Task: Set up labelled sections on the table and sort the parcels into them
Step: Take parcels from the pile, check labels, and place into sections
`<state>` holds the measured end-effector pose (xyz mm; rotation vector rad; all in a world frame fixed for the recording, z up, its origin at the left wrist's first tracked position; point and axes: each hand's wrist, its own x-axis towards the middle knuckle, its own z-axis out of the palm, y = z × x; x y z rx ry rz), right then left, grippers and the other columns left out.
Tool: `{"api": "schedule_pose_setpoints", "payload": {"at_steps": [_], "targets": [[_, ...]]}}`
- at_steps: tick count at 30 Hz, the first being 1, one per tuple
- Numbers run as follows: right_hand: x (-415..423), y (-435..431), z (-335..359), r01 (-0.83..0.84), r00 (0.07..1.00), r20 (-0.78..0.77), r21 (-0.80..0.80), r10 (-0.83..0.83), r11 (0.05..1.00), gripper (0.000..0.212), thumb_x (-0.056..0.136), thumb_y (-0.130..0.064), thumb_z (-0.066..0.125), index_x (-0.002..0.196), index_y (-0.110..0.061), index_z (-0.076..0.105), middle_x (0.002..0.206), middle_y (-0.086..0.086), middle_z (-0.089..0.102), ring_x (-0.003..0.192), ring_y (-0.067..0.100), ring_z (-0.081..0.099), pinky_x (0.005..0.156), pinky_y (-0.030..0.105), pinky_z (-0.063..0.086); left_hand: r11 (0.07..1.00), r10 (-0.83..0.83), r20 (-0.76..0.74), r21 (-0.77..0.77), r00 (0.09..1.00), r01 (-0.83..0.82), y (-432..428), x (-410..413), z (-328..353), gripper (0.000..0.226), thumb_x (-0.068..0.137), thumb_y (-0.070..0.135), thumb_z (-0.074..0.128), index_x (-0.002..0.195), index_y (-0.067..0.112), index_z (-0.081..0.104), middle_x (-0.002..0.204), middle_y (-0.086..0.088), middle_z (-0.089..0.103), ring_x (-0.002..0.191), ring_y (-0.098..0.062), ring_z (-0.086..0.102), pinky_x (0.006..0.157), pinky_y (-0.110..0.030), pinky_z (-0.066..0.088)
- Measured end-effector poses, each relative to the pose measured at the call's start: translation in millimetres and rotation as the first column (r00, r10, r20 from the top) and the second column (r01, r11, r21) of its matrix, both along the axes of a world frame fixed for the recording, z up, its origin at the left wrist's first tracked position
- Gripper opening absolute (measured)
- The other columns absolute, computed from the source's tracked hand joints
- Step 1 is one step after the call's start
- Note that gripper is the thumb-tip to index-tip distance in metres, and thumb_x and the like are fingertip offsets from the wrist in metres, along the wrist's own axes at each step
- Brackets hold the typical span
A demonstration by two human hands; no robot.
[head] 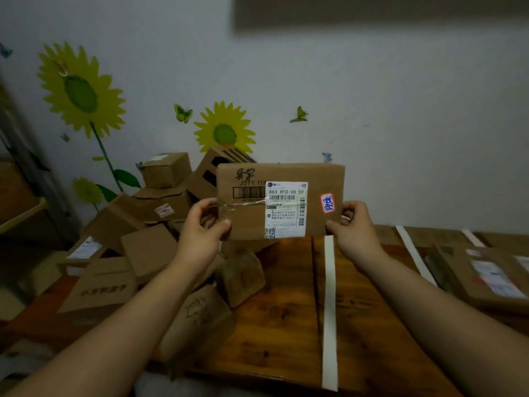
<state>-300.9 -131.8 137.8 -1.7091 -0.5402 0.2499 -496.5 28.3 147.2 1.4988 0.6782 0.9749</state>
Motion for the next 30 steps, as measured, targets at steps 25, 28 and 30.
{"api": "schedule_pose_setpoints", "payload": {"at_steps": [25, 28, 30], "targets": [[40.7, -345.1, -22.8, 0.483, 0.876, 0.018, -0.054, -0.482, 0.874, 0.051, 0.084, -0.005, 0.068, 0.124, -0.02, 0.04, 0.116, -0.004, 0.051, 0.107, 0.01, 0.051, 0.084, 0.026, 0.045, 0.85, -0.525, -0.095, -0.01, 0.846, 0.527, -261.0, 149.0, -35.6, 0.044, 0.088, 0.003, 0.06, 0.121, 0.03, 0.05, 0.129, 0.001, 0.053, 0.121, -0.017, 0.051, 0.101, -0.044, 0.046], [62.3, -412.6, -18.3, 0.547, 0.835, 0.098, -0.058, -0.541, 0.835, 0.057, 0.086, -0.009, 0.067, 0.132, -0.023, 0.037, 0.127, -0.003, 0.05, 0.112, 0.007, 0.045, 0.093, 0.029, 0.043, 0.831, -0.554, -0.083, -0.006, 0.828, 0.556, -327.2, 186.8, -27.6, 0.044, 0.089, 0.003, 0.058, 0.125, 0.028, 0.049, 0.126, 0.005, 0.053, 0.117, -0.012, 0.05, 0.097, -0.037, 0.048], [73.5, -453.6, -12.3, 0.582, 0.81, 0.126, -0.061, -0.572, 0.811, 0.061, 0.088, -0.011, 0.065, 0.138, -0.024, 0.034, 0.135, -0.002, 0.047, 0.114, 0.007, 0.042, 0.093, 0.029, 0.04, 0.811, -0.583, -0.073, -0.001, 0.809, 0.585, -368.9, 208.7, -20.4, 0.043, 0.09, 0.003, 0.056, 0.124, 0.028, 0.049, 0.12, 0.008, 0.054, 0.112, -0.01, 0.05, 0.092, -0.033, 0.05]]}}
